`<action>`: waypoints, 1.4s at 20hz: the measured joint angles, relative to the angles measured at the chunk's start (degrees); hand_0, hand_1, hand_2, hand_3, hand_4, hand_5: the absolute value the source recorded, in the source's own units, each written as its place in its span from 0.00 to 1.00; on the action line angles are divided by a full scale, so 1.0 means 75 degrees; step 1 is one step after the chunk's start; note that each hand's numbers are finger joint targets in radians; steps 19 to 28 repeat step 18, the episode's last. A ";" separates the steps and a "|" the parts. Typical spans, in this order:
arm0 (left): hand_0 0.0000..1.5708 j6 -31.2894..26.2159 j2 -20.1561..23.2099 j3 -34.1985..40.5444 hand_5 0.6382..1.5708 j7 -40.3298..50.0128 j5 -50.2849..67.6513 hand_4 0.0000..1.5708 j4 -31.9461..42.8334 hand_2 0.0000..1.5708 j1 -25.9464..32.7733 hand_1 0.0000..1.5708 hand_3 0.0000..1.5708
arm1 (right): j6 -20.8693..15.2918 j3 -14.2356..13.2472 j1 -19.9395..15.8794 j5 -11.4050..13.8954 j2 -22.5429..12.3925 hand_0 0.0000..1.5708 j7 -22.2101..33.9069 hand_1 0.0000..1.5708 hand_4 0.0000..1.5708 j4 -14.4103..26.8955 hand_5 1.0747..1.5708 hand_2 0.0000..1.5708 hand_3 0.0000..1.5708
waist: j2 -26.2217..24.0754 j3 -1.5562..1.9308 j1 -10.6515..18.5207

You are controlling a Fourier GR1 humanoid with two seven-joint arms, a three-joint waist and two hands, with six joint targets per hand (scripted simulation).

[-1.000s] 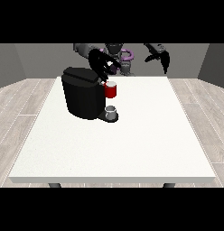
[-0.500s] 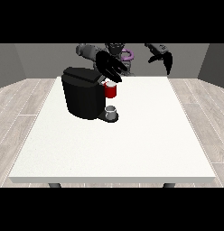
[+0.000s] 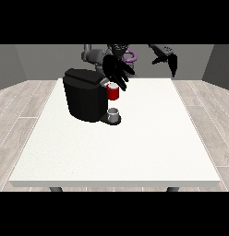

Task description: Insert the coffee pod into the coffee machine and close the lid

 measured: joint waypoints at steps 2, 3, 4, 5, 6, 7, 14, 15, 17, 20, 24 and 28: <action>0.00 -0.0019 -0.0031 -0.0047 1.00 0.0016 -0.0004 0.17 -0.0002 0.00 -0.0136 0.00 0.00 | 0.0083 -0.0160 0.0103 -0.0021 -0.0069 0.00 0.0158 0.00 0.08 -0.0256 1.00 0.00 0.00 | 0.0096 -0.0001 0.0116; 0.00 -0.0037 -0.0036 -0.0081 1.00 0.0000 -0.0018 0.19 0.0004 0.00 -0.0177 0.00 0.00 | 0.0144 -0.0242 0.0158 -0.0036 -0.0118 0.00 0.0241 0.00 0.06 -0.0399 1.00 0.00 0.00 | 0.0146 0.0005 0.0180; 0.00 -0.0065 -0.0035 -0.0105 1.00 0.0007 -0.0020 0.20 0.0008 0.00 -0.0222 0.00 0.00 | 0.0174 -0.0356 0.0201 -0.0085 -0.0146 0.00 0.0332 0.00 0.06 -0.0521 1.00 0.00 0.00 | 0.0194 0.0011 0.0246; 0.00 -0.0064 -0.0076 -0.0141 1.00 0.0040 -0.0022 0.22 0.0012 0.00 -0.0280 0.00 0.00 | 0.0119 -0.0513 0.0200 -0.0178 -0.0125 0.00 0.0440 0.00 0.00 -0.0592 1.00 0.00 0.00 | 0.0229 0.0026 0.0302; 0.00 -0.0086 -0.0103 -0.0174 1.00 0.0064 -0.0015 0.22 0.0015 0.00 -0.0337 0.00 0.00 | 0.0097 -0.0648 0.0178 -0.0221 -0.0160 0.00 0.0506 0.00 0.00 -0.0656 1.00 0.00 0.00 | 0.0248 0.0028 0.0373; 0.00 -0.0118 -0.0137 -0.0236 1.00 0.0060 -0.0022 0.22 0.0019 0.00 -0.0352 0.00 0.00 | 0.0052 -0.0735 0.0111 -0.0240 -0.0174 0.00 0.0501 0.00 0.00 -0.0739 1.00 0.00 0.00 | 0.0257 0.0003 0.0462; 0.00 -0.0037 -0.0263 -0.0429 1.00 0.0133 -0.0166 0.17 -0.0047 0.00 -0.0398 0.00 0.00 | 0.0007 0.0083 -0.0317 -0.0753 0.1177 0.00 -0.1427 0.00 0.14 -0.1434 1.00 0.00 0.00 | 0.0275 -0.0325 0.0749; 0.00 0.0010 -0.0276 -0.0432 1.00 0.0135 -0.0190 0.17 -0.0064 0.00 -0.0287 0.00 0.00 | -0.0029 0.0236 -0.0196 -0.0750 0.1390 0.00 -0.1701 0.00 0.12 -0.1517 1.00 0.00 0.00 | 0.0193 -0.0343 0.0676; 0.00 0.0142 -0.0293 -0.0332 1.00 0.0109 -0.0203 0.17 0.0036 0.00 -0.0202 0.00 0.00 | -0.0111 0.0601 -0.0069 -0.0738 0.1852 0.00 -0.2084 0.00 0.17 -0.1701 1.00 0.00 0.00 | 0.0085 -0.0366 0.0404; 0.00 0.0119 -0.0221 -0.0222 1.00 0.0104 -0.0133 0.17 0.0064 0.00 -0.0089 0.00 0.00 | -0.0152 0.0790 0.0155 -0.0723 0.2095 0.00 -0.2264 0.00 0.17 -0.1805 1.00 0.00 0.00 | -0.0060 -0.0376 0.0259; 0.00 0.0119 -0.0221 -0.0222 1.00 0.0104 -0.0133 0.17 0.0064 0.00 -0.0089 0.00 0.00 | -0.0152 0.0790 0.0155 -0.0723 0.2095 0.00 -0.2264 0.00 0.17 -0.1805 1.00 0.00 0.00 | -0.0060 -0.0376 0.0259; 0.00 0.0119 -0.0221 -0.0222 1.00 0.0104 -0.0133 0.17 0.0064 0.00 -0.0089 0.00 0.00 | -0.0152 0.0790 0.0155 -0.0723 0.2095 0.00 -0.2264 0.00 0.17 -0.1805 1.00 0.00 0.00 | -0.0060 -0.0376 0.0259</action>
